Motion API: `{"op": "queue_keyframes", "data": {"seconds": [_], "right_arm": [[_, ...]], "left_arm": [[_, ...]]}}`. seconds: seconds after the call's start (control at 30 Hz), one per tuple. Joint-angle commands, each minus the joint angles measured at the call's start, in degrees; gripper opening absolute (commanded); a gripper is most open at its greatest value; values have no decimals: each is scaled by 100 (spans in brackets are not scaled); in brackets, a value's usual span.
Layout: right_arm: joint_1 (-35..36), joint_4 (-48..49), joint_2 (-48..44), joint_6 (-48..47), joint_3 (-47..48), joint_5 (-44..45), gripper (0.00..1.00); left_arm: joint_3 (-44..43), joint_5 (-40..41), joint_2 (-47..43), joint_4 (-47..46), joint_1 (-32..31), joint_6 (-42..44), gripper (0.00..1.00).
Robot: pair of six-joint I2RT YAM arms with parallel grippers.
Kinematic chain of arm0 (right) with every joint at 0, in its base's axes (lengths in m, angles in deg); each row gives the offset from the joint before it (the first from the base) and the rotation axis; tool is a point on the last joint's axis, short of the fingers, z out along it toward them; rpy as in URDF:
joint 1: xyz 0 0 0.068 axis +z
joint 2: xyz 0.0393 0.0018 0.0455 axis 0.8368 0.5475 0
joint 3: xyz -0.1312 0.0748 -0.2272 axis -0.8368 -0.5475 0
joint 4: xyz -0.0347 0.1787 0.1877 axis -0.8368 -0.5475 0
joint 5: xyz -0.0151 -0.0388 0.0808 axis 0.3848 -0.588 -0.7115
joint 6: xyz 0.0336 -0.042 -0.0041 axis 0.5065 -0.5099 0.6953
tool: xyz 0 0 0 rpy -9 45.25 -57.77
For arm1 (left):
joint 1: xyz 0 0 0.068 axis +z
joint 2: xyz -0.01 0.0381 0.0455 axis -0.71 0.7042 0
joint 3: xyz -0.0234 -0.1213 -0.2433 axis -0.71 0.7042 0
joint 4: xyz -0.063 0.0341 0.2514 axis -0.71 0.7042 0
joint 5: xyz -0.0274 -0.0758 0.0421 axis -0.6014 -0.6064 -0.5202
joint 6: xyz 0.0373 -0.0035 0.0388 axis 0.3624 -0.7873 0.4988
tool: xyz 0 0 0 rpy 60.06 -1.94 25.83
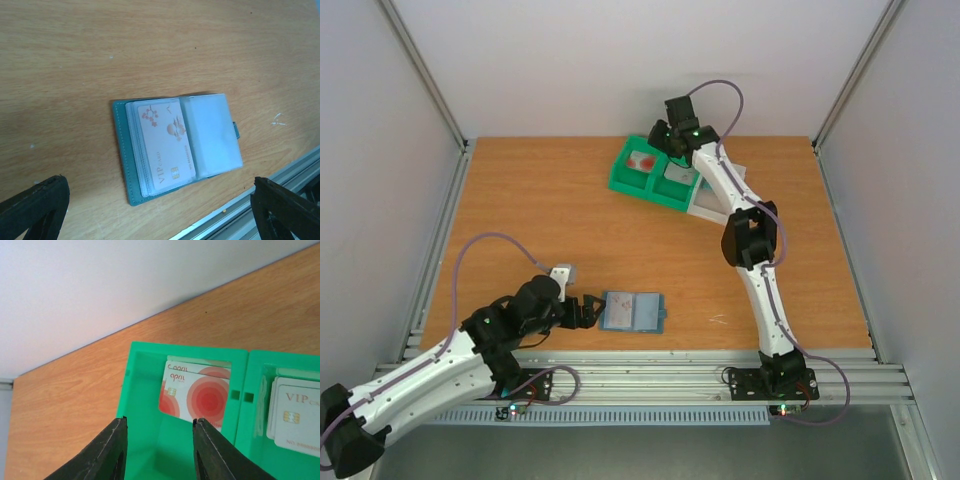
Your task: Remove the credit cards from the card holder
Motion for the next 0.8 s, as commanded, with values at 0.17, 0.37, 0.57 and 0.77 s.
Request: {"op": "queue_keyframes", "data": {"seconds": [0.17, 0.37, 0.57, 0.77], "right_arm": [[146, -987, -1488, -714, -776, -418, 36], [322, -390, -3027, -830, -3187, -735, 35], [478, 301, -4571, -664, -5455, -1117, 34], [659, 645, -5755, -501, -7004, -1445, 33]], "left_arm": [[-430, 558, 170, 649, 15, -111, 89], [-341, 203, 305, 299, 31, -339, 74], [-181, -290, 552, -301, 46, -586, 68], [-22, -578, 885, -896, 64, -736, 65]]}}
